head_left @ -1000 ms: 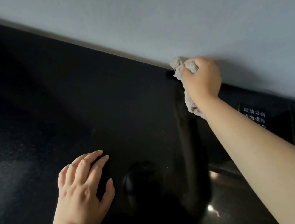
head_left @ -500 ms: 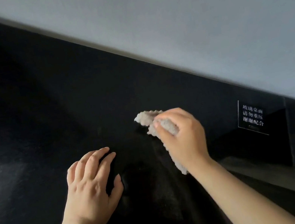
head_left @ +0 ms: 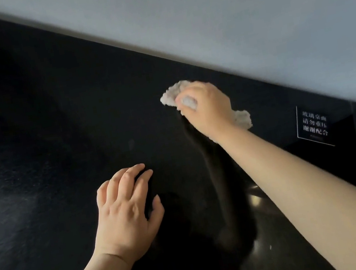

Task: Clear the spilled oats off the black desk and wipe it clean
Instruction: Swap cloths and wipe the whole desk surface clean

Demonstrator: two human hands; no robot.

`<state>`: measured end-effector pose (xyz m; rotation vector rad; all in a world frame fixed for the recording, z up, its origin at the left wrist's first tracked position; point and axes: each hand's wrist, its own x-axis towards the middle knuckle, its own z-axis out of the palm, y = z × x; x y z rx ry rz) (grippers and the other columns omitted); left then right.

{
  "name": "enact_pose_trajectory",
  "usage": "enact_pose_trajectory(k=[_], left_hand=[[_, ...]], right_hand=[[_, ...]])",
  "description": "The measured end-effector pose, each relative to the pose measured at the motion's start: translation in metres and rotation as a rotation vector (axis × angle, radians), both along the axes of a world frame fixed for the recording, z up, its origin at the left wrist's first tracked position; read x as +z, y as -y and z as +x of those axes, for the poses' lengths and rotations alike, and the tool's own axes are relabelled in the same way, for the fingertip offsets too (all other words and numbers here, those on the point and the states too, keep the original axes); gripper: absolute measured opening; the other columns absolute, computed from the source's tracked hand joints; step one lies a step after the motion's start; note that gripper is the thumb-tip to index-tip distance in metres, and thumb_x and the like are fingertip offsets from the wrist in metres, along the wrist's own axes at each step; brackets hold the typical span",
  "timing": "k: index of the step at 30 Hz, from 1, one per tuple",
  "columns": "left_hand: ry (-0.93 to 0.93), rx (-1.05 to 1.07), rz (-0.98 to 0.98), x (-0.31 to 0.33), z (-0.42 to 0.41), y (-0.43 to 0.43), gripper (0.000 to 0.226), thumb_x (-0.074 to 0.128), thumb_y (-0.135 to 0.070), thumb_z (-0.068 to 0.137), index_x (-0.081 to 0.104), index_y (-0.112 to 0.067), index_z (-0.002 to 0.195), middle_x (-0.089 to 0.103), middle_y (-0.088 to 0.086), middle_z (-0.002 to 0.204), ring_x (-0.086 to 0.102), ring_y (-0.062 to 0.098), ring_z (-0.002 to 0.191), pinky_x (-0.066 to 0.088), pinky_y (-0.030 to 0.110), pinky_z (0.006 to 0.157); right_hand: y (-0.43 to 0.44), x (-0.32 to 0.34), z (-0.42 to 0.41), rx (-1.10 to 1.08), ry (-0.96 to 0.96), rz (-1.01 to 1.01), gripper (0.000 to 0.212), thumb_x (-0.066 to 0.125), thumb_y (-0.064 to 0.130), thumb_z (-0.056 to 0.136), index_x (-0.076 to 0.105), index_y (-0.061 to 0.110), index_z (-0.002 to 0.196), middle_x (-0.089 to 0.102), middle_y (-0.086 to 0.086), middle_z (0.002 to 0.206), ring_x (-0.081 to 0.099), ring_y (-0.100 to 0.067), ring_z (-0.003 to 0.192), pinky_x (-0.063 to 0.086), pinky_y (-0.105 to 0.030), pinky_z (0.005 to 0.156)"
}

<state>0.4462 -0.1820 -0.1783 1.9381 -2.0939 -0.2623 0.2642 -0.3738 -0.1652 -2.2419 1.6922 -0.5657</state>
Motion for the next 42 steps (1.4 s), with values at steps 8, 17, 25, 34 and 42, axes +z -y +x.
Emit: enact_pose_trajectory(k=[8, 17, 25, 34, 42], left_hand=[[-0.011, 0.012, -0.006, 0.001, -0.001, 0.001, 0.046, 0.047, -0.038, 0.085, 0.062, -0.013, 0.12, 0.053, 0.0, 0.129, 0.046, 0.023, 0.122, 0.028, 0.04, 0.105], [-0.002, 0.023, -0.033, 0.0, -0.001, 0.0, 0.045, 0.047, -0.036, 0.084, 0.062, -0.013, 0.119, 0.054, 0.001, 0.127, 0.045, 0.023, 0.121, 0.027, 0.038, 0.103], [-0.02, 0.007, -0.051, -0.002, 0.004, -0.002, 0.043, 0.049, -0.035, 0.084, 0.062, -0.013, 0.119, 0.054, 0.0, 0.127, 0.046, 0.022, 0.12, 0.03, 0.038, 0.101], [-0.103, -0.051, -0.084, 0.013, 0.028, -0.027, 0.037, 0.053, -0.027, 0.082, 0.064, -0.013, 0.115, 0.058, -0.002, 0.119, 0.049, 0.021, 0.115, 0.035, 0.037, 0.099], [-0.075, -0.095, -0.008, 0.014, 0.068, -0.115, 0.039, 0.05, -0.032, 0.084, 0.067, -0.013, 0.114, 0.058, -0.002, 0.122, 0.052, 0.021, 0.115, 0.034, 0.039, 0.102]], right_hand=[[-0.061, 0.016, -0.033, -0.259, 0.389, 0.005, 0.01, 0.066, 0.02, 0.081, 0.072, 0.028, 0.083, 0.066, 0.012, 0.099, 0.059, -0.007, 0.098, 0.046, -0.023, 0.079], [-0.07, -0.007, 0.008, -0.284, 0.025, -0.026, 0.011, 0.063, 0.032, 0.086, 0.071, 0.029, 0.092, 0.061, 0.009, 0.101, 0.054, -0.013, 0.087, 0.052, -0.037, 0.073], [-0.143, 0.018, -0.019, -0.126, 0.285, 0.01, 0.01, 0.066, 0.025, 0.084, 0.074, 0.024, 0.089, 0.065, 0.014, 0.096, 0.061, -0.009, 0.095, 0.048, -0.027, 0.081], [-0.135, -0.011, 0.014, -0.38, 0.02, -0.045, 0.009, 0.062, 0.024, 0.086, 0.07, 0.027, 0.087, 0.063, 0.01, 0.104, 0.05, -0.014, 0.087, 0.043, -0.032, 0.068], [-0.252, 0.013, 0.015, 0.013, 0.238, 0.15, 0.011, 0.065, 0.031, 0.079, 0.074, 0.029, 0.086, 0.067, 0.018, 0.096, 0.06, -0.006, 0.093, 0.051, -0.029, 0.081]])
